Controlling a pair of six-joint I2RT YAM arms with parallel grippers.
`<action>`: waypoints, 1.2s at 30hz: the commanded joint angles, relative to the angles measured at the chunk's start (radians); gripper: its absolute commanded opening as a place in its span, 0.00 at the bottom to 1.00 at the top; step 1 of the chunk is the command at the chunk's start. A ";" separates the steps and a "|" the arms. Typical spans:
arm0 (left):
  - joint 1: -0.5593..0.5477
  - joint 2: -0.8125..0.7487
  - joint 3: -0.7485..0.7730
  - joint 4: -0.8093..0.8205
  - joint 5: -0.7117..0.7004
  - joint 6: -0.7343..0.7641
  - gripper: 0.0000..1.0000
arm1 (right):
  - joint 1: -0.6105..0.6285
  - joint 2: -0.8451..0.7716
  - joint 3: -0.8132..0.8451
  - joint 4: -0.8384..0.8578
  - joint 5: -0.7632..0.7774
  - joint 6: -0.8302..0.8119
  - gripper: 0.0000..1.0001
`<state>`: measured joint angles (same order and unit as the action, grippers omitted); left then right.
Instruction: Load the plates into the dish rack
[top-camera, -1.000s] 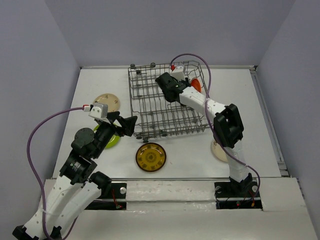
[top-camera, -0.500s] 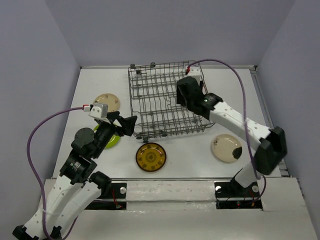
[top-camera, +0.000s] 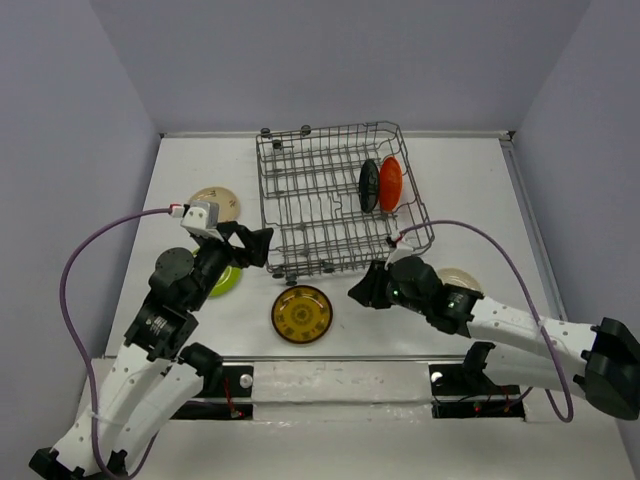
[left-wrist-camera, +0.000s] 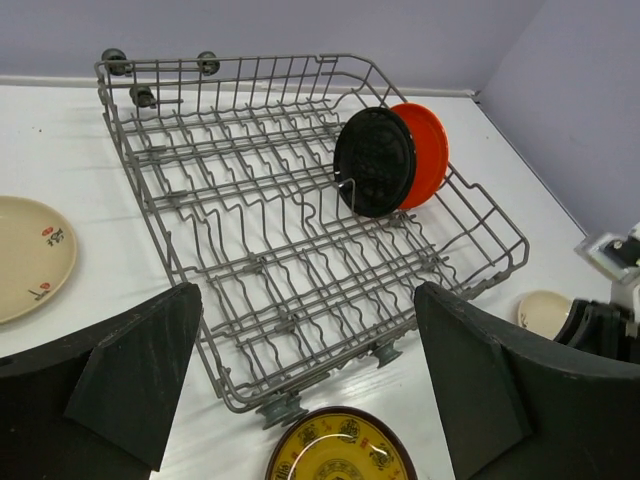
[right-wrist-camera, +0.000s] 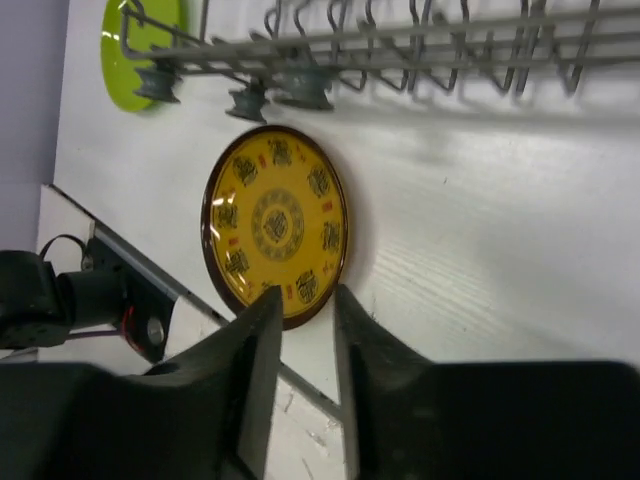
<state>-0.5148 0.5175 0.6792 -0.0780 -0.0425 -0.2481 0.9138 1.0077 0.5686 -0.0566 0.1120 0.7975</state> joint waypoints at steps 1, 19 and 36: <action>0.024 0.021 0.022 0.041 0.003 0.001 0.99 | 0.095 0.047 -0.097 0.221 -0.012 0.204 0.53; 0.062 0.052 0.020 0.046 0.026 -0.003 0.99 | 0.154 0.611 -0.197 0.836 -0.017 0.552 0.42; 0.067 0.018 0.020 0.043 0.018 -0.005 0.99 | 0.192 0.270 0.066 0.066 0.003 0.156 0.07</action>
<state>-0.4561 0.5518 0.6792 -0.0784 -0.0273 -0.2493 1.0824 1.3754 0.4507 0.2565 0.1249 1.1885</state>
